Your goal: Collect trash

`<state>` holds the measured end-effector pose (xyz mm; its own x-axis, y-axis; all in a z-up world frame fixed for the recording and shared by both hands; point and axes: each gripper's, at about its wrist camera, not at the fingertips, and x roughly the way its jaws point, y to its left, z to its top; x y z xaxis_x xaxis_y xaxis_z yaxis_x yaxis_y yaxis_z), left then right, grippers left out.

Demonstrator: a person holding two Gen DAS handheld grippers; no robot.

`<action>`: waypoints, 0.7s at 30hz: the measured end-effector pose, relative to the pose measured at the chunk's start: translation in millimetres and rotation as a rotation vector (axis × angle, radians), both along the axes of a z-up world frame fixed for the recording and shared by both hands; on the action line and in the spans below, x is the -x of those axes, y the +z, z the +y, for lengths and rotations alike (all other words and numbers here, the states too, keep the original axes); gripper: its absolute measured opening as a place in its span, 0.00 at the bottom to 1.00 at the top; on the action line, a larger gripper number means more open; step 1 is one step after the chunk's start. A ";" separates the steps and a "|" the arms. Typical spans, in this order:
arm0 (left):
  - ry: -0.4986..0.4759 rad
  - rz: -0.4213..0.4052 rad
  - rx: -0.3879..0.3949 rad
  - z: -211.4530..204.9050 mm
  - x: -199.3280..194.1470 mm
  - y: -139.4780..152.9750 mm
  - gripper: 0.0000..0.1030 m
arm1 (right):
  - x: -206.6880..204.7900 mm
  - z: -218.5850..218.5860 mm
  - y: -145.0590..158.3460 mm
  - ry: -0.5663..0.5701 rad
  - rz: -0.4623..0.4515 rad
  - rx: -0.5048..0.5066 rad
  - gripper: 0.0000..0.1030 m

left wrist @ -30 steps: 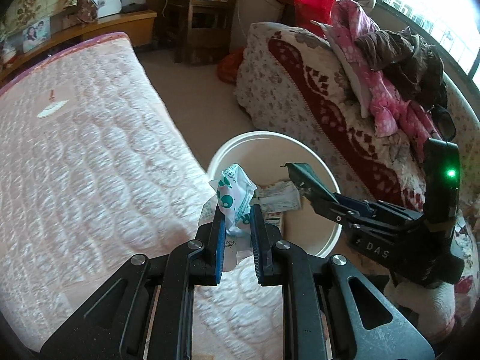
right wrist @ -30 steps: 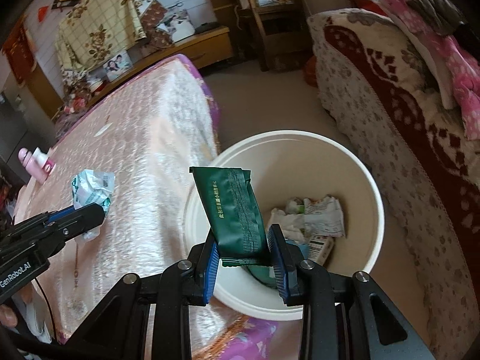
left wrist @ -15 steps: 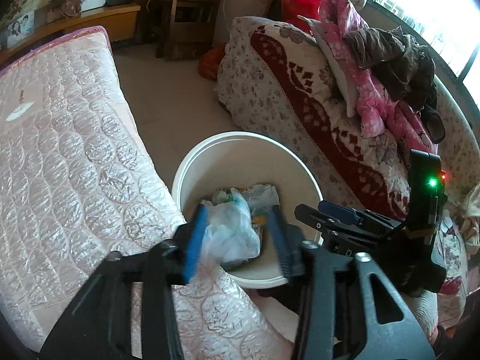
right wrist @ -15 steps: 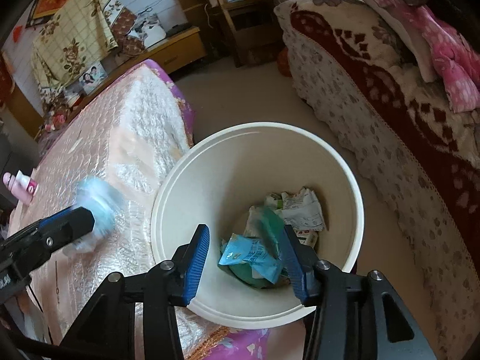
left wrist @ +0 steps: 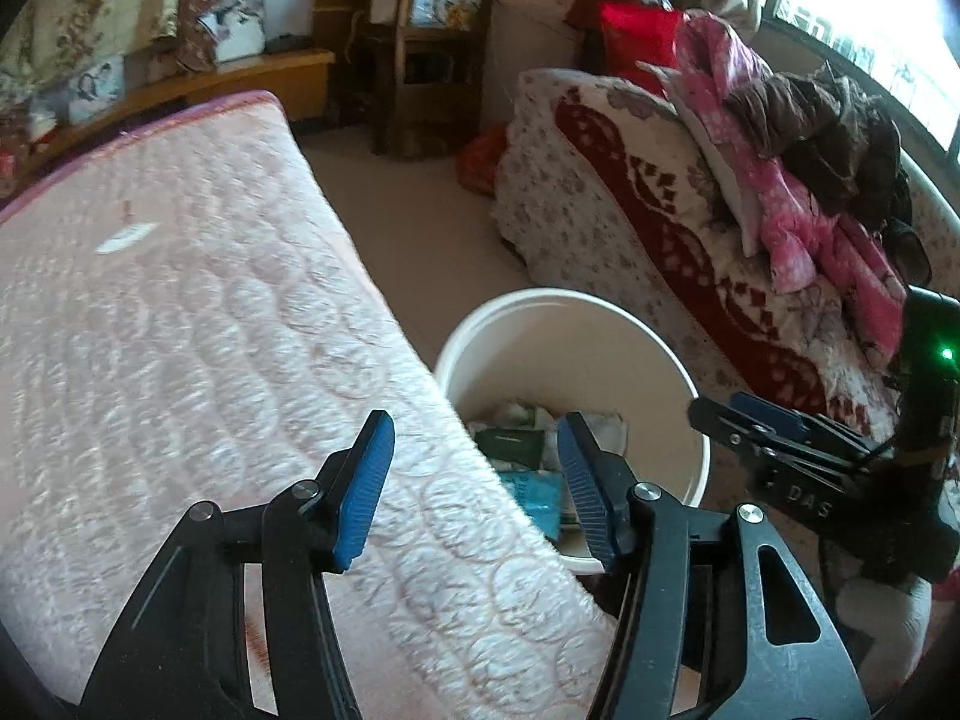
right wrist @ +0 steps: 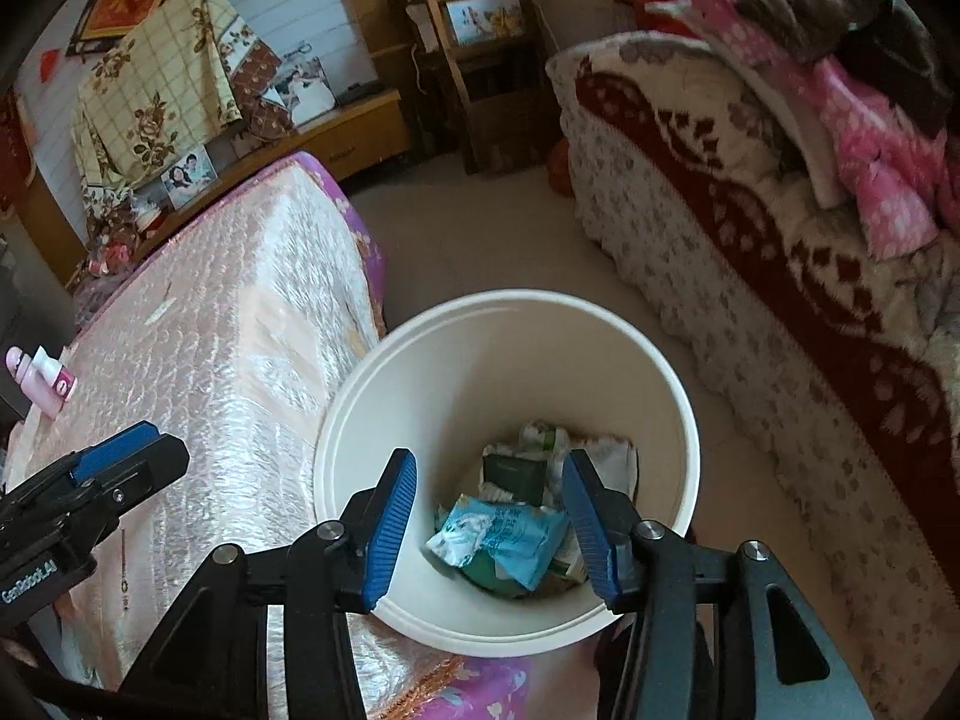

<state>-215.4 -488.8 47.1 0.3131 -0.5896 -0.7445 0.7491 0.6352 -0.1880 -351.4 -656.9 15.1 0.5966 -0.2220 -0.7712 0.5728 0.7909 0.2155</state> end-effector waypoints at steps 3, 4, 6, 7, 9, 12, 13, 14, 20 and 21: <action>0.034 -0.032 0.016 14.2 2.7 7.9 0.54 | 4.1 8.8 9.1 -0.015 -0.018 0.039 0.47; 0.045 -0.052 0.018 17.2 4.8 11.0 0.54 | 7.4 13.6 14.1 -0.028 -0.025 0.062 0.47; 0.063 -0.097 0.013 25.4 9.3 17.2 0.54 | 11.6 18.3 20.4 -0.039 -0.040 0.080 0.48; 0.067 -0.113 0.015 29.8 11.3 19.9 0.54 | 15.4 21.9 24.8 -0.050 -0.054 0.086 0.53; 0.075 -0.131 0.030 39.6 14.8 26.3 0.54 | 20.8 26.6 31.8 -0.070 -0.072 0.102 0.69; 0.096 -0.175 0.049 55.8 21.7 37.4 0.54 | 28.9 41.0 46.0 -0.079 -0.110 0.163 0.73; 0.099 -0.190 0.048 58.1 24.2 39.7 0.54 | 29.7 45.4 50.1 -0.075 -0.113 0.179 0.74; 0.100 -0.212 0.045 62.1 27.9 43.2 0.54 | 30.0 49.8 53.8 -0.071 -0.110 0.191 0.75; 0.116 -0.293 0.069 82.2 44.7 62.7 0.54 | 38.6 73.7 75.3 -0.055 -0.159 0.240 0.77; 0.119 -0.300 0.072 84.6 46.7 64.7 0.54 | 41.2 76.8 79.5 -0.055 -0.173 0.246 0.77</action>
